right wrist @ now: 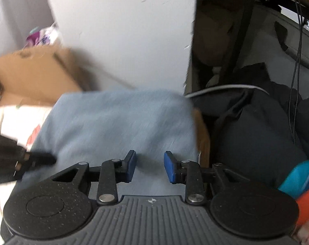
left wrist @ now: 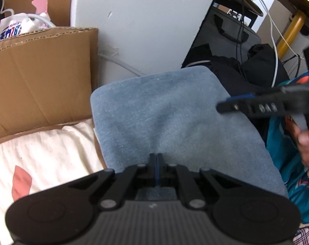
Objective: Fold clothes
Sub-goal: 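Open the left tool and the right tool to release the jeans stack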
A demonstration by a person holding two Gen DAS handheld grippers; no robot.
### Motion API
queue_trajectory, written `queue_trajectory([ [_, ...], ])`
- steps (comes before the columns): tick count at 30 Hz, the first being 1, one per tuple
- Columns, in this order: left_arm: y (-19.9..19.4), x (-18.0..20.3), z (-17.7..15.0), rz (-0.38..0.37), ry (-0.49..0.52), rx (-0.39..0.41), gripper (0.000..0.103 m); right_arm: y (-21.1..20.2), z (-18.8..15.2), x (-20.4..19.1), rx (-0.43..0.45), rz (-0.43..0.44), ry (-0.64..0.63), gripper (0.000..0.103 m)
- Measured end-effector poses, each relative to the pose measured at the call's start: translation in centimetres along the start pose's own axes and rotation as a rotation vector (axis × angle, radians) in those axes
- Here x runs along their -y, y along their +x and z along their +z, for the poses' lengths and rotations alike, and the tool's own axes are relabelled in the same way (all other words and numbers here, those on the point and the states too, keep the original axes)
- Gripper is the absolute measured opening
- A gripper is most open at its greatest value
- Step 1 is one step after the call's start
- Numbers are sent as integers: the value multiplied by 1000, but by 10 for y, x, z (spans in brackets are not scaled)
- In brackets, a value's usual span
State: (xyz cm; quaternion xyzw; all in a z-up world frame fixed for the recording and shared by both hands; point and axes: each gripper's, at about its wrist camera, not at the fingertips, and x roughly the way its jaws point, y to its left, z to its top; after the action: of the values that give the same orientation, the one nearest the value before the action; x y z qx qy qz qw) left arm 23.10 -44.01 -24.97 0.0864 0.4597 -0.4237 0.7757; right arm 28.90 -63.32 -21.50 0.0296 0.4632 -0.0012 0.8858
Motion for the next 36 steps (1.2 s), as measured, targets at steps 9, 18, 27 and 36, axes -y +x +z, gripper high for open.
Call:
queue_trajectory([
  [9,-1,0,0,0,-4,13,3,28,42,7,18,-26,-28,20],
  [18,-1,2,2,1,-3,14,3,51,47,13,-34,-85,-54,16],
  [27,-13,-4,13,-44,-95,5,3,12,48,7,32,-24,-52,19],
  [36,-9,18,27,-34,37,69,49,-16,-2,-20,52,169,-66,34],
])
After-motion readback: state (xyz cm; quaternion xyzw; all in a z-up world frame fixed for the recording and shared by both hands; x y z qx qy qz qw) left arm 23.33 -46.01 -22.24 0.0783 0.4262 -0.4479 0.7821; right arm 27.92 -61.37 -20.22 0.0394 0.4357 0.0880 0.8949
